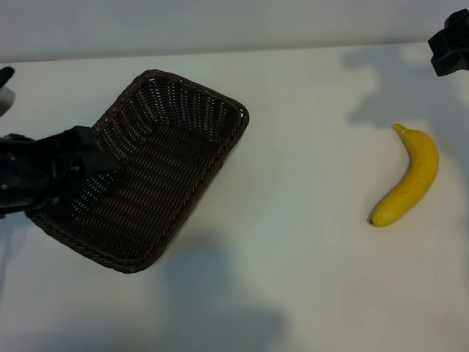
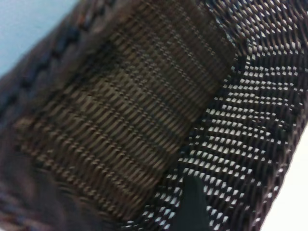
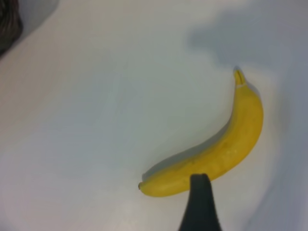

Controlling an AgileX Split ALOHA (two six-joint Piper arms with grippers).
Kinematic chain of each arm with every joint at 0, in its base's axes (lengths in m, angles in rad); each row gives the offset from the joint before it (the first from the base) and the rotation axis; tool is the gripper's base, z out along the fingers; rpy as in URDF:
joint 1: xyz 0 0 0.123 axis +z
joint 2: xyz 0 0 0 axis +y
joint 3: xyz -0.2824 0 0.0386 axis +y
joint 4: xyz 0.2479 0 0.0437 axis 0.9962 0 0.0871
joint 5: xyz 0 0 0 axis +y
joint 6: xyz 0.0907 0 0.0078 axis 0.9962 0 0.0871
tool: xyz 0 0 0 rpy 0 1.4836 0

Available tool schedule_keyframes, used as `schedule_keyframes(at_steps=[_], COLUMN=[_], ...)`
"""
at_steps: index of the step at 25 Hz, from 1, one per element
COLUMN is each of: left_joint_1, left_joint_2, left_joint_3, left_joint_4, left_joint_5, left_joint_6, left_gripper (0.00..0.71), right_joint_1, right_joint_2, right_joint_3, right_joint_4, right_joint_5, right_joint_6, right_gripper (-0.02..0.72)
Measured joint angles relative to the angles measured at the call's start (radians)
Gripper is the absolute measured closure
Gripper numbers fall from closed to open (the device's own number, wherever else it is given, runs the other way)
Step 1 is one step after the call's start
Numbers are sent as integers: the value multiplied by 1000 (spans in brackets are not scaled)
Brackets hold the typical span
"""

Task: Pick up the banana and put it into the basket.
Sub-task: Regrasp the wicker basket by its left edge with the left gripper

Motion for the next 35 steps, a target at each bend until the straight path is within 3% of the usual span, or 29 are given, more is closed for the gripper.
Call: schedule_keyframes(at_steps=[9,13,20,25,30,35], left_joint_1=[0,0,0,0,0,0], left_joint_2=[-166,-222,-229,-229,-229,-223], left_joint_3=[0,0,0,8,44,63], left_joint_4=[380,408,425,546,561,564], left_joint_5=[149,222,244,271,223,144], left_joint_6=[-397,-422,-433,-566,-728,-771], left_gripper=[182,179,159,158,158,158], right_joint_1=[0,0,0,0,0,0], right_joint_2=[0,0,0,0,0,0], right_joint_3=[0,0,0,0,0,0], right_joint_4=[0,1,3,5,6,6], right_joint_5=[-1,-3,-2,-2,-2,-2], right_joint_6=[0,0,0,0,0,0], right_gripper=[155,155,155,155,155,155])
